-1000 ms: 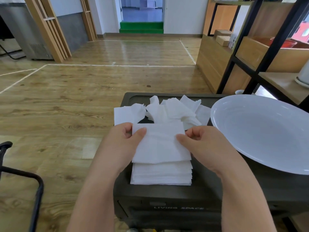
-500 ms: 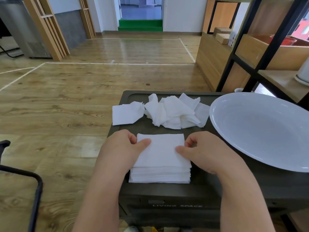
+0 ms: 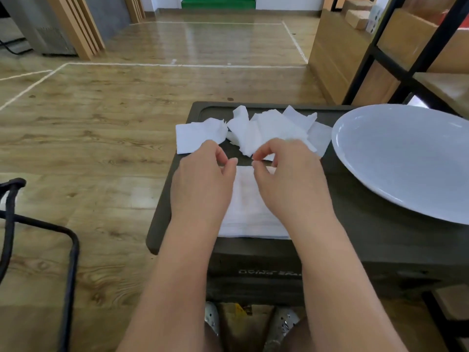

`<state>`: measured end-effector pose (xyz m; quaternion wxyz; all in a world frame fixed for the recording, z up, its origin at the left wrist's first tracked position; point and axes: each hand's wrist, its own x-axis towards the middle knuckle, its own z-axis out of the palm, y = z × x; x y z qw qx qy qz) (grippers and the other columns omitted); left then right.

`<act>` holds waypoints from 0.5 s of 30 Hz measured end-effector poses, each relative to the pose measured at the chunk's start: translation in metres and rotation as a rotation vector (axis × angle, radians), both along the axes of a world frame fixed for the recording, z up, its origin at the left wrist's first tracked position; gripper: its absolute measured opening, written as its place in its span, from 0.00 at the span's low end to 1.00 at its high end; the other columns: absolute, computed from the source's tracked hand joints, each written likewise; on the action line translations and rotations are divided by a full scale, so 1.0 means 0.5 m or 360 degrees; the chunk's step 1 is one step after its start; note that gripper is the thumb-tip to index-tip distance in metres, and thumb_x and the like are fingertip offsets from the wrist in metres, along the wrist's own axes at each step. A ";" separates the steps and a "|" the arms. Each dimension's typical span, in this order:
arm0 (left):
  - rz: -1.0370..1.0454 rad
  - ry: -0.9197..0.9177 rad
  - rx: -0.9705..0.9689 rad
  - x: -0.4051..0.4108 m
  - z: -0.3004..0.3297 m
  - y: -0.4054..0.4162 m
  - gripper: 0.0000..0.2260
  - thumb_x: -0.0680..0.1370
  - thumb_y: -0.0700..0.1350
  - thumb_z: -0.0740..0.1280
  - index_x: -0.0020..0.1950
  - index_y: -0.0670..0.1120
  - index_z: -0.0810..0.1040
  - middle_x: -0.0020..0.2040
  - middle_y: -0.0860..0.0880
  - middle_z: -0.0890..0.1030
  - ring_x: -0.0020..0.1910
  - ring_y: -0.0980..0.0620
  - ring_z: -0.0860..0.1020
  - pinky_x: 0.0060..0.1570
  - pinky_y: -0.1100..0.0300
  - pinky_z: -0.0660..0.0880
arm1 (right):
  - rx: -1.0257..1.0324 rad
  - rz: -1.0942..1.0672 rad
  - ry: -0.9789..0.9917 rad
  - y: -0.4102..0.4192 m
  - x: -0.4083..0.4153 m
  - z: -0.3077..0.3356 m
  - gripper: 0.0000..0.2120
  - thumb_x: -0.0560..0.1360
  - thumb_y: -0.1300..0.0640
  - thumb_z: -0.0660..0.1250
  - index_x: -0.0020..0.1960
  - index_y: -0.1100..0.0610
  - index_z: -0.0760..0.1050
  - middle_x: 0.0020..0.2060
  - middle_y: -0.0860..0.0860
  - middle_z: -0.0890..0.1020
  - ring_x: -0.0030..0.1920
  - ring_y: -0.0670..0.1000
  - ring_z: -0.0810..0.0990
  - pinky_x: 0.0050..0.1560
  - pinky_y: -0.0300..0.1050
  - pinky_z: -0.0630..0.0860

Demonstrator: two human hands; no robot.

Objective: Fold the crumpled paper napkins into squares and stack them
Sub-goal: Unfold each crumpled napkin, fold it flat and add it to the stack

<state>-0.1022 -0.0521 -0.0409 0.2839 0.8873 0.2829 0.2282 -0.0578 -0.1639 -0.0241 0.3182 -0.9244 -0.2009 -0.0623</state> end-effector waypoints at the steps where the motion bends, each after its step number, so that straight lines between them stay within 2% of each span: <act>1: 0.0005 0.0079 -0.0020 0.004 -0.011 0.004 0.08 0.77 0.52 0.65 0.43 0.50 0.73 0.35 0.53 0.76 0.36 0.53 0.74 0.35 0.56 0.71 | -0.0053 0.0025 0.0029 0.005 0.000 -0.009 0.06 0.78 0.52 0.63 0.54 0.48 0.75 0.49 0.47 0.74 0.39 0.45 0.72 0.35 0.34 0.66; 4: 0.0007 0.0145 -0.0123 0.012 -0.031 0.015 0.09 0.77 0.53 0.65 0.41 0.50 0.73 0.34 0.55 0.73 0.33 0.57 0.71 0.33 0.60 0.66 | -0.0352 0.0120 0.0116 0.014 0.000 -0.030 0.10 0.80 0.52 0.57 0.58 0.52 0.72 0.53 0.51 0.75 0.45 0.49 0.75 0.40 0.42 0.70; 7: -0.0028 0.0153 -0.0139 0.015 -0.033 0.019 0.09 0.77 0.52 0.66 0.39 0.51 0.73 0.33 0.56 0.72 0.33 0.58 0.71 0.31 0.61 0.64 | -0.0524 0.0197 0.0088 0.017 -0.001 -0.033 0.10 0.81 0.54 0.53 0.60 0.54 0.68 0.53 0.53 0.73 0.44 0.51 0.72 0.38 0.43 0.66; 9: -0.0011 0.0153 -0.0171 0.015 -0.025 0.032 0.09 0.76 0.52 0.66 0.39 0.51 0.73 0.33 0.56 0.73 0.35 0.56 0.72 0.31 0.61 0.65 | -0.0522 0.0204 0.0087 0.017 0.000 -0.031 0.10 0.81 0.55 0.53 0.60 0.55 0.68 0.53 0.53 0.72 0.44 0.51 0.73 0.38 0.43 0.66; 11: 0.0130 0.0099 -0.0192 0.014 -0.013 0.058 0.07 0.76 0.52 0.66 0.42 0.49 0.75 0.36 0.55 0.75 0.40 0.51 0.75 0.35 0.59 0.67 | -0.0484 0.0201 0.0108 0.014 0.002 -0.029 0.10 0.81 0.55 0.53 0.59 0.54 0.69 0.52 0.52 0.74 0.45 0.51 0.75 0.39 0.42 0.69; 15: 0.0491 0.0085 -0.0212 0.023 0.001 0.128 0.13 0.77 0.54 0.63 0.50 0.45 0.75 0.46 0.49 0.78 0.45 0.46 0.75 0.41 0.55 0.69 | -0.0139 0.0149 0.0301 0.005 0.010 -0.012 0.04 0.79 0.51 0.59 0.52 0.49 0.71 0.45 0.47 0.76 0.42 0.45 0.75 0.35 0.37 0.69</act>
